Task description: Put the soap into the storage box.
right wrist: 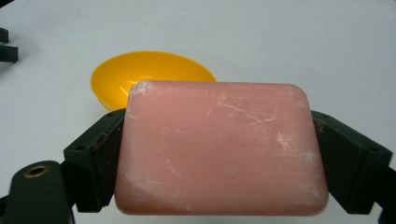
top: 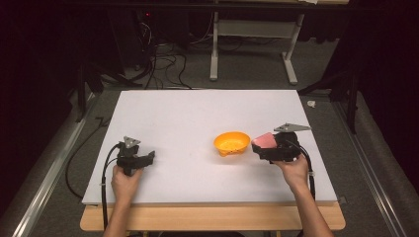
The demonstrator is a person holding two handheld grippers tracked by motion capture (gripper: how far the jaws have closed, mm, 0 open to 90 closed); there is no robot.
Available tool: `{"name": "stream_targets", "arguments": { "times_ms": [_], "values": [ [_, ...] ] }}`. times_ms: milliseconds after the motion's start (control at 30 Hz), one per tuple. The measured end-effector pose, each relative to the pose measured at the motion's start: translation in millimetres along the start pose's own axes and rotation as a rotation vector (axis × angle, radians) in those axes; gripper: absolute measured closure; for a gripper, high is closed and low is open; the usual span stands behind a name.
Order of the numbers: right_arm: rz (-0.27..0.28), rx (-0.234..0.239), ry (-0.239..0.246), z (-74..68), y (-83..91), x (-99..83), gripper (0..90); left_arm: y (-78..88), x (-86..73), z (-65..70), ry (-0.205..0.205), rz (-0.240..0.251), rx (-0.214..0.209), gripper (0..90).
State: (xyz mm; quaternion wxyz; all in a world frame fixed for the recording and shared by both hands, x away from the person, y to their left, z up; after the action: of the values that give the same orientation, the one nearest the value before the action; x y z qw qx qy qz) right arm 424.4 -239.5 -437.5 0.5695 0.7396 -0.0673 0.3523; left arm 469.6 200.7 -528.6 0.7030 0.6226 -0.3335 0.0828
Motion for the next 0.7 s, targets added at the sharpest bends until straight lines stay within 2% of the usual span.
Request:
{"name": "stream_targets", "arguments": {
  "times_ms": [700],
  "values": [
    [-0.010, 0.048, 0.044, -24.4, -3.4, 10.0, 13.6, 0.0, 0.0, -0.1, 0.000, 0.000, 0.000, 26.5]
  ]
}}
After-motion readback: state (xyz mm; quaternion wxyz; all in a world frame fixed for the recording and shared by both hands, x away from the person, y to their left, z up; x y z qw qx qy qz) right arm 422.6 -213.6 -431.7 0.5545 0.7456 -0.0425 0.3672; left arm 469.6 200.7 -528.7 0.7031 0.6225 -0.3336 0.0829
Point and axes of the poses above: each handheld gripper's, and its own axes: y roughly backward along the jaws, x roughly out of its top, z roughly to its right, the point moved 6 cm from there along -y, roughly forward along the jaws, and after that the axes turned 13 degrees about -z, right-handed, at the moved point
